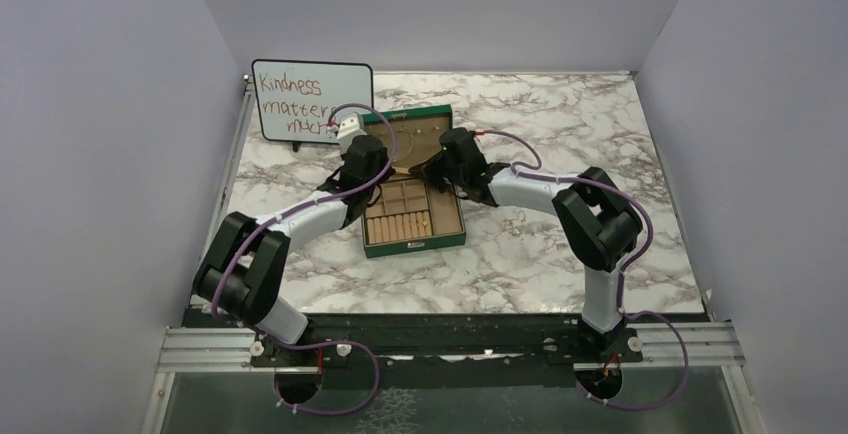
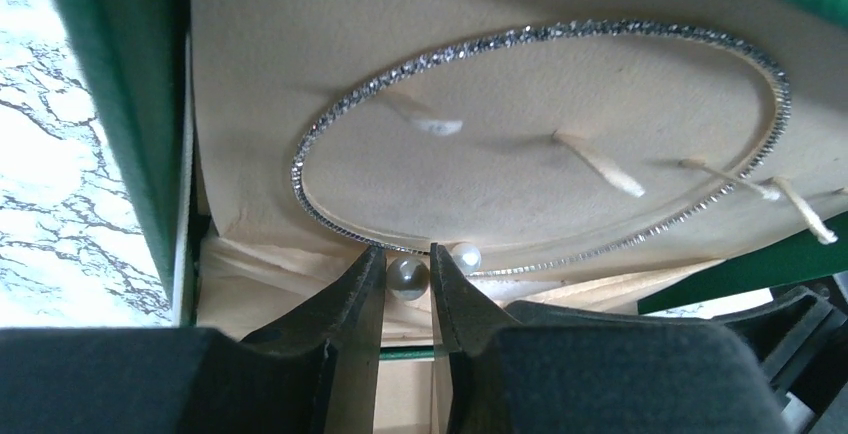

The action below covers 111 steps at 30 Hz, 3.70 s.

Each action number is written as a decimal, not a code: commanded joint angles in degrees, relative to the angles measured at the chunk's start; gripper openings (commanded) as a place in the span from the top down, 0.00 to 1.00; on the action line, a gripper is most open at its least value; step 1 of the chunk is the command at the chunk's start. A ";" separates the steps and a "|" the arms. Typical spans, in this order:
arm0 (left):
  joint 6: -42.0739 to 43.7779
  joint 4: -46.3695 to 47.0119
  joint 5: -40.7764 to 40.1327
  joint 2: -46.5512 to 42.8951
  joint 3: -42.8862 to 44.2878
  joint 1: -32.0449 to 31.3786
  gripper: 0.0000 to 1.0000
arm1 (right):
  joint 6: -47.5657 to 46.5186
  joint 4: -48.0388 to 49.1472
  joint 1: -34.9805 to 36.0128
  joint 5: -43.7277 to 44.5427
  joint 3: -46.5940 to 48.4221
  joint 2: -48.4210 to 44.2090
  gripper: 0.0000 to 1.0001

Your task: Organize the mixed jewelry

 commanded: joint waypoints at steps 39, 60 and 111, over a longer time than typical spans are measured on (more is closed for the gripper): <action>-3.95 -15.98 -3.21 4.13 12.08 0.68 0.65 | -8.61 24.57 -0.39 -11.91 -10.15 -4.79 0.99; -3.54 -20.66 -1.56 2.78 14.62 0.98 0.66 | -18.82 21.90 -1.08 -3.33 -10.56 -9.53 0.66; 10.62 -24.54 13.30 -24.87 10.80 5.25 0.25 | -33.68 -0.01 -11.12 -12.03 -18.00 -31.91 0.67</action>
